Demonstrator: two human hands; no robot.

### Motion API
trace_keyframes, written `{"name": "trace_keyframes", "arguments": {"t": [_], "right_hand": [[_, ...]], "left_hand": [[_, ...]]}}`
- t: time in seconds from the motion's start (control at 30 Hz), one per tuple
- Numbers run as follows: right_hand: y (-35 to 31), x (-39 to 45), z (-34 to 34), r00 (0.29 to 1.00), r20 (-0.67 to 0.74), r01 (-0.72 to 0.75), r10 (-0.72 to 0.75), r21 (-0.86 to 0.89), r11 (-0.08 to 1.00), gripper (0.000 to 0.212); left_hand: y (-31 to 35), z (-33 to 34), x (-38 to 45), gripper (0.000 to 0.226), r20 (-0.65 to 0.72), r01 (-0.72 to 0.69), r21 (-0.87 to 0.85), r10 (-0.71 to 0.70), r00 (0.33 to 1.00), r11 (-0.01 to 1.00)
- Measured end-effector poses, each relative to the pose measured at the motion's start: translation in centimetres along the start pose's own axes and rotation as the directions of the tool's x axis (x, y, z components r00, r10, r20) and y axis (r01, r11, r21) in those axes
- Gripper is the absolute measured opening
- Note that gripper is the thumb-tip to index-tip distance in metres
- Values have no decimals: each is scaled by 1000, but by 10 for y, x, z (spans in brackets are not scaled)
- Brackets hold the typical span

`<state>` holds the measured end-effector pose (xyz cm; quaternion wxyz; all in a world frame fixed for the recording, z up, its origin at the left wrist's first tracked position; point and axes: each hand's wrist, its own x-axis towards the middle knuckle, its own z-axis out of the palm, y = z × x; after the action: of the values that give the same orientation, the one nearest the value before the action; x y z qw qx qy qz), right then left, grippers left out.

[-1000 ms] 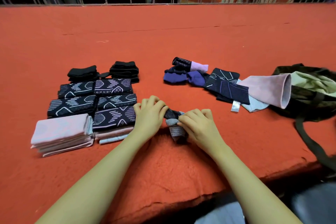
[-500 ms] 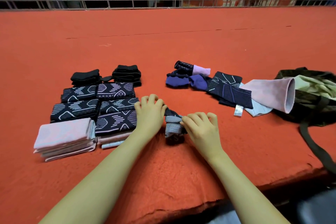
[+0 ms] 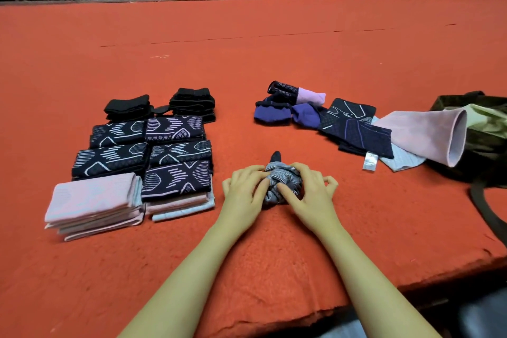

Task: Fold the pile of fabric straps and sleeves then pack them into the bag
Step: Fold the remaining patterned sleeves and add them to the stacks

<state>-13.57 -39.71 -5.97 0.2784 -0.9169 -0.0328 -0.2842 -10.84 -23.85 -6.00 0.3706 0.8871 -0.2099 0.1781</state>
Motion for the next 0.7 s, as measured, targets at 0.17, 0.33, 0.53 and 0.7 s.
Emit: {"name": "trace_keyframes", "arguments": {"t": [0.17, 0.33, 0.53, 0.7], "right_hand": [[7, 3, 7, 998, -63, -32, 31, -21, 999, 41], [10, 7, 14, 991, -133, -9, -10, -145, 989, 30], [7, 10, 16, 984, -161, -117, 72, -285, 951, 36], [2, 10, 9, 982, -51, -186, 180, -142, 972, 39]], "left_hand": [[-2, 8, 10, 22, 67, 18, -102, -11, 998, 995], [-2, 7, 14, 40, 72, 87, -106, -79, 994, 991], [-3, 13, 19, 40, -48, 86, 23, -85, 995, 996], [-4, 15, 17, 38, -137, 78, 116, -61, 989, 990]]}}
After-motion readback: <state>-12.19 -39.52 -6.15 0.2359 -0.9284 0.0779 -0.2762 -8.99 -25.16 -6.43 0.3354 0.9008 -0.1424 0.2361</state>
